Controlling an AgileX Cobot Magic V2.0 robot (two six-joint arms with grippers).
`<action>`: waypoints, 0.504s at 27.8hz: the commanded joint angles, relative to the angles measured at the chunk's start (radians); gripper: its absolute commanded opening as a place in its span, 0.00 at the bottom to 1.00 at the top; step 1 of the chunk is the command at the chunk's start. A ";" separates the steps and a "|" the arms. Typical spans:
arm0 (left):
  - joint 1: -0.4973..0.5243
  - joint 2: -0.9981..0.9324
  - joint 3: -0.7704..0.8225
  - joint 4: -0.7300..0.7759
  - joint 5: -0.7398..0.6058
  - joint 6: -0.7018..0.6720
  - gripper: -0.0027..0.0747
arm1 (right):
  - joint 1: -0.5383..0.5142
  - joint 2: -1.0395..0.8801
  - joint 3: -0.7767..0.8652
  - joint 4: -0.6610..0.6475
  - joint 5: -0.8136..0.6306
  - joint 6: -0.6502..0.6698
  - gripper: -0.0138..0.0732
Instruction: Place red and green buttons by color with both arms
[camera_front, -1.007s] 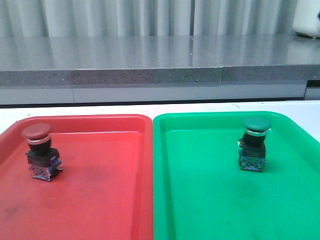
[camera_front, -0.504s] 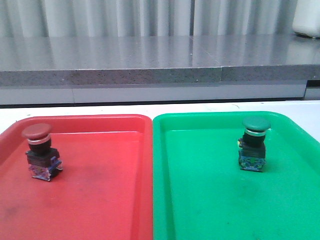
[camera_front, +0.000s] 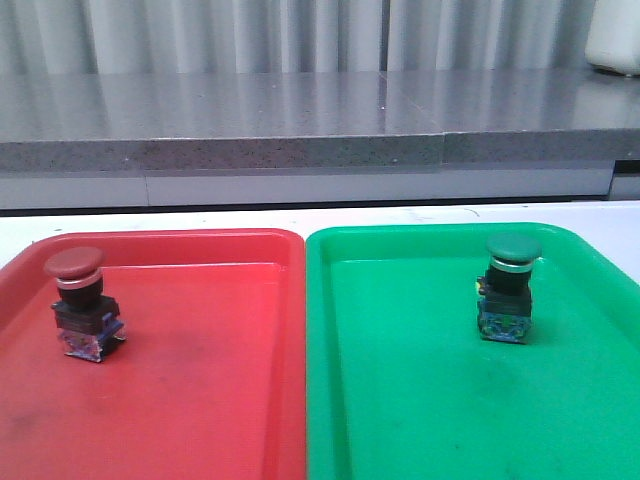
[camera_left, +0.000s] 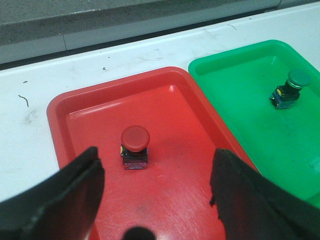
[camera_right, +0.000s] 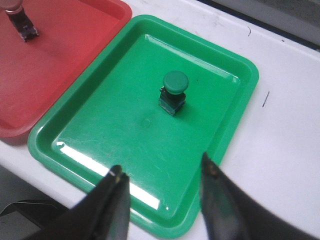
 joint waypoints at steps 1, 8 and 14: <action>-0.006 0.002 -0.026 -0.013 -0.065 -0.008 0.41 | -0.002 0.002 -0.024 0.002 -0.057 0.003 0.30; -0.006 0.002 -0.026 -0.013 -0.065 -0.008 0.01 | -0.002 0.002 -0.024 0.002 -0.058 0.003 0.08; -0.006 0.002 -0.026 -0.013 -0.065 -0.008 0.01 | -0.002 0.002 -0.024 0.002 -0.056 0.003 0.08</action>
